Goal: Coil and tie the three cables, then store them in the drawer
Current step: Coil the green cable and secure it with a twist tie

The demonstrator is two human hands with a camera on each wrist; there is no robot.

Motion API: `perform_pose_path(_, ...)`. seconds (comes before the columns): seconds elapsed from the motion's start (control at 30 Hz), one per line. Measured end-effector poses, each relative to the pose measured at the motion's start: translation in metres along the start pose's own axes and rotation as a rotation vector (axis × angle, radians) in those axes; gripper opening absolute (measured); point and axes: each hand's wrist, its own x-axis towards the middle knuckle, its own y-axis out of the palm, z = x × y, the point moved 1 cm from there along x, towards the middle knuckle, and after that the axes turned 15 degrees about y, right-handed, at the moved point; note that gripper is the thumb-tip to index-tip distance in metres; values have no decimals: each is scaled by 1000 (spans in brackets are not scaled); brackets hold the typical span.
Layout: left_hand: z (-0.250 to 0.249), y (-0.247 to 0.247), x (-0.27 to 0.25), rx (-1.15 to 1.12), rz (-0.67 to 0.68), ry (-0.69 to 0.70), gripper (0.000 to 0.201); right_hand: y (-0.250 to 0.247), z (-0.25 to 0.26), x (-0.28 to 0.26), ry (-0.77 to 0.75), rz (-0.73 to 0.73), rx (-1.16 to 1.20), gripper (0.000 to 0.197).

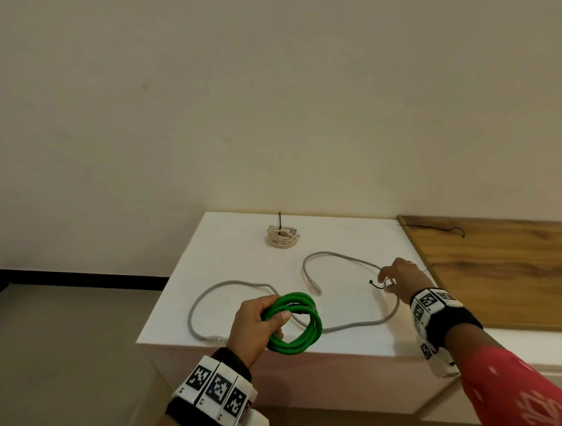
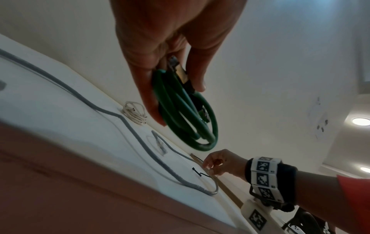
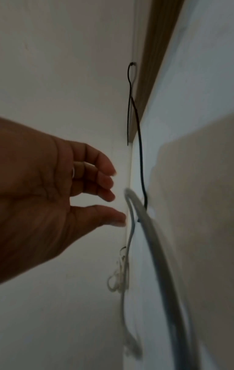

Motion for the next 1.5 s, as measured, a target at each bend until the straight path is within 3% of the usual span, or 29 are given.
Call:
perform_pose_path(0.33,12,2,3,4,-112,-60,17,10,12,1,15,4,-168,21)
perform_pose_path(0.47,6,-1,-3,12,-141,-60,16,1,24,-19,-44,37,-17,13)
perform_pose_path(0.5,4,-2,-4,16,-146,-60,16,-3,27,-27,-76,53,72,9)
perform_pose_path(0.6,-2,-5,-10,23,-170,-55,16,-19,43,-63,-223,102,343,32)
perform_pose_path(0.67,-7,-6,-14,25,-190,-48,17,-33,58,-96,-323,108,464,35)
perform_pose_path(0.87,-22,-7,-30,35,-229,-28,22,-47,96,-176,-553,5,444,11)
perform_pose_path(1.23,-47,-2,-62,113,-234,46,24,-32,127,-231,-450,-107,148,24)
perform_pose_path(1.5,-53,5,-72,74,-182,81,18,-28,129,-248,-308,-196,475,15)
